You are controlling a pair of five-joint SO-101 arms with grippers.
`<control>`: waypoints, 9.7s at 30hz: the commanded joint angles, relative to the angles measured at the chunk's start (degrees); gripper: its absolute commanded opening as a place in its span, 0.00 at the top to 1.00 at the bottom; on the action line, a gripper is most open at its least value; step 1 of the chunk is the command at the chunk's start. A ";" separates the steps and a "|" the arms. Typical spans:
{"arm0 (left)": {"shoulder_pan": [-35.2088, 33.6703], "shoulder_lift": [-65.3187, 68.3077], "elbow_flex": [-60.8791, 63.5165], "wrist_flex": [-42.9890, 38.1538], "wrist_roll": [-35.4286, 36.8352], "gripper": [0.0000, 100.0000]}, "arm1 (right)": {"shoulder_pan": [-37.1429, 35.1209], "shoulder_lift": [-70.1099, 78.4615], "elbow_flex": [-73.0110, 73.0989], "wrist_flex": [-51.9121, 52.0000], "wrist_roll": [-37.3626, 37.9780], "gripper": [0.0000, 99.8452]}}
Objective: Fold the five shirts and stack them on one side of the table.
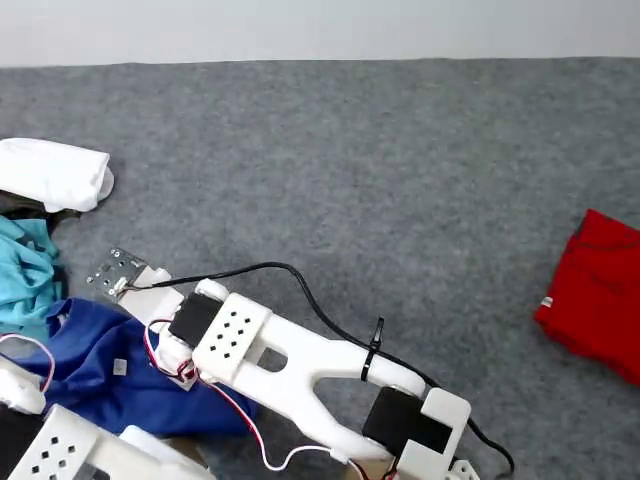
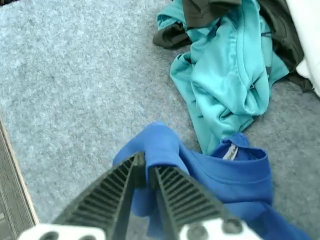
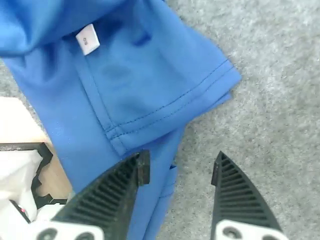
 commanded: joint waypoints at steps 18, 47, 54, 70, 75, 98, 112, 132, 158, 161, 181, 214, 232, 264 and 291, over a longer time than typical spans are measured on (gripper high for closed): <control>6.51 -0.62 0.40 -4.84 0.26 1.00 | -6.02 3.82 -3.52 -7.60 10.73 0.79; 6.59 -0.62 0.31 -4.66 0.26 1.00 | -1.71 10.51 -9.67 -14.55 18.11 0.79; 6.51 -0.62 0.22 -4.66 0.26 1.00 | -1.71 8.13 -10.02 -11.56 18.11 0.79; 6.51 -0.62 -0.66 -4.48 0.18 1.00 | -2.77 5.67 -9.67 -7.52 22.51 0.79; 6.42 -0.62 -0.66 -4.48 0.18 1.00 | -4.79 9.36 -9.85 -8.57 22.51 0.79; 6.68 -0.62 -0.66 -4.57 0.18 1.00 | -1.98 15.34 -10.02 -15.43 27.43 0.79; 6.77 -0.62 -0.66 -4.84 0.18 1.00 | -0.13 14.90 -10.02 -15.78 27.43 0.99; 10.46 -0.62 -7.87 -4.66 0.26 1.00 | 14.02 10.42 -19.43 -15.25 27.52 0.99; 39.03 -0.18 17.27 -32.79 0.62 1.00 | 34.07 15.87 -19.69 -10.42 27.60 0.97; 38.95 -0.18 17.45 -32.70 0.70 1.00 | 34.95 14.20 -19.52 -9.80 30.59 0.86; 38.95 -0.62 19.12 -32.79 0.70 1.00 | 36.44 12.18 -19.78 4.35 50.02 0.71; 38.95 -0.62 19.12 -32.88 2.73 1.00 | 36.18 30.20 -31.30 1.45 61.27 0.71; 38.95 -0.62 19.30 -32.88 3.08 1.00 | 36.62 40.31 -47.03 2.86 61.36 0.71; 38.95 -0.62 17.54 -32.62 3.08 1.00 | 36.62 51.21 -76.40 13.93 63.65 0.99; 52.48 -0.09 -23.43 -32.79 2.73 1.00 | 52.97 18.24 -95.74 31.96 58.90 0.99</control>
